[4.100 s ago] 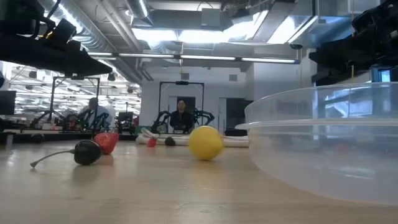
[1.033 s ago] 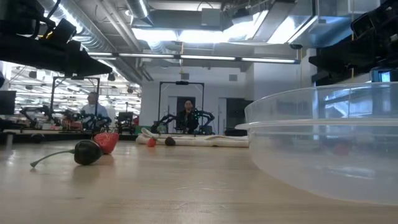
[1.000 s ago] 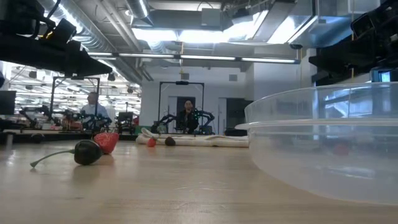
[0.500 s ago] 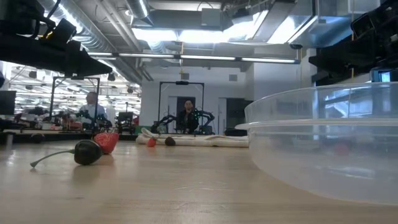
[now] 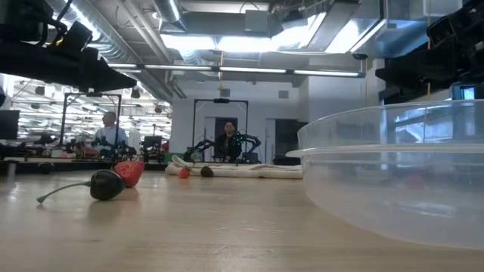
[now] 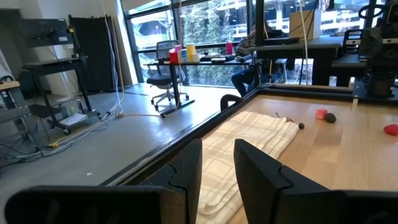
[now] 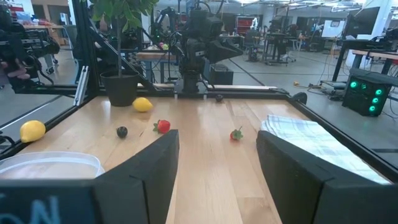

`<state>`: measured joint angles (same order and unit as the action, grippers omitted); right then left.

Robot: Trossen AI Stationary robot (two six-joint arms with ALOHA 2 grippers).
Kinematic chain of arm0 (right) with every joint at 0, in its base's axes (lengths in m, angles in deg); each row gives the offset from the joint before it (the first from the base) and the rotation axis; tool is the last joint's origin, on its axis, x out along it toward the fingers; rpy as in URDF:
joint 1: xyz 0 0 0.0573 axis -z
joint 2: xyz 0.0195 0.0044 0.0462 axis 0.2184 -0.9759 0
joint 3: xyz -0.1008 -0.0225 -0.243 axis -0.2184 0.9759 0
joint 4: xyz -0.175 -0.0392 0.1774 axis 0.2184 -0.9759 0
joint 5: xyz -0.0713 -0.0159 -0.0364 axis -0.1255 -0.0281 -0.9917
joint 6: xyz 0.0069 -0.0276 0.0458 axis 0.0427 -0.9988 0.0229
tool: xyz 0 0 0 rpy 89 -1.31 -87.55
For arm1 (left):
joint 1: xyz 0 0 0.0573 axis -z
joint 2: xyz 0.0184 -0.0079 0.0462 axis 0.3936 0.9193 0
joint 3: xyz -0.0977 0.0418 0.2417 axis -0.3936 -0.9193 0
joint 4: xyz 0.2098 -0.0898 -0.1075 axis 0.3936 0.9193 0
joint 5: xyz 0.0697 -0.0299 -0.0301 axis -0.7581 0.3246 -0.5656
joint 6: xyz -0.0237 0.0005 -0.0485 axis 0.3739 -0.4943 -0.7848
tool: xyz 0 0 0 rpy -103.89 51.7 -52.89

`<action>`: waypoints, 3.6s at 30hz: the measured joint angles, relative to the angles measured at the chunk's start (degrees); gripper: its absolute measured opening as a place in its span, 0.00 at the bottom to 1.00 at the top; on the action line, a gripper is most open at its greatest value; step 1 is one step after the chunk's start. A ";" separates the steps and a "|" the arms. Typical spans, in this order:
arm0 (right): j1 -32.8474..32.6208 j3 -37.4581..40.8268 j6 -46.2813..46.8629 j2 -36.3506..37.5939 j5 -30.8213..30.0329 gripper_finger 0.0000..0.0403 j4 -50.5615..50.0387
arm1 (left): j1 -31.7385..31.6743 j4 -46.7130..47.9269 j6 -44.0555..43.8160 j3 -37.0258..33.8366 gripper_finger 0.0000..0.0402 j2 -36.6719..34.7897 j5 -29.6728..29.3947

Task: Pick and placing Produce into tupperware
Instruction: Put the red raspberry into the transparent bin

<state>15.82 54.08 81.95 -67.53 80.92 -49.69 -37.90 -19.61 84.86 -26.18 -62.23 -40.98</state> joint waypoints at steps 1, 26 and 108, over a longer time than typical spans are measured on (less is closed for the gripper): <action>0.02 0.00 -0.05 0.00 0.01 0.54 0.00 | 0.00 -0.02 0.01 0.01 0.22 0.00 0.00; 0.01 0.00 9.74 -0.02 -0.20 0.54 2.37 | 0.00 -0.06 -0.02 0.01 0.59 0.02 1.33; -11.12 -41.39 56.39 -72.97 -5.54 0.67 -43.85 | 0.00 -0.17 -2.00 0.01 0.59 0.02 1.29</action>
<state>4.70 12.69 138.35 -140.50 75.38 -93.54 -37.90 -19.78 82.85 -26.17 -62.20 -39.69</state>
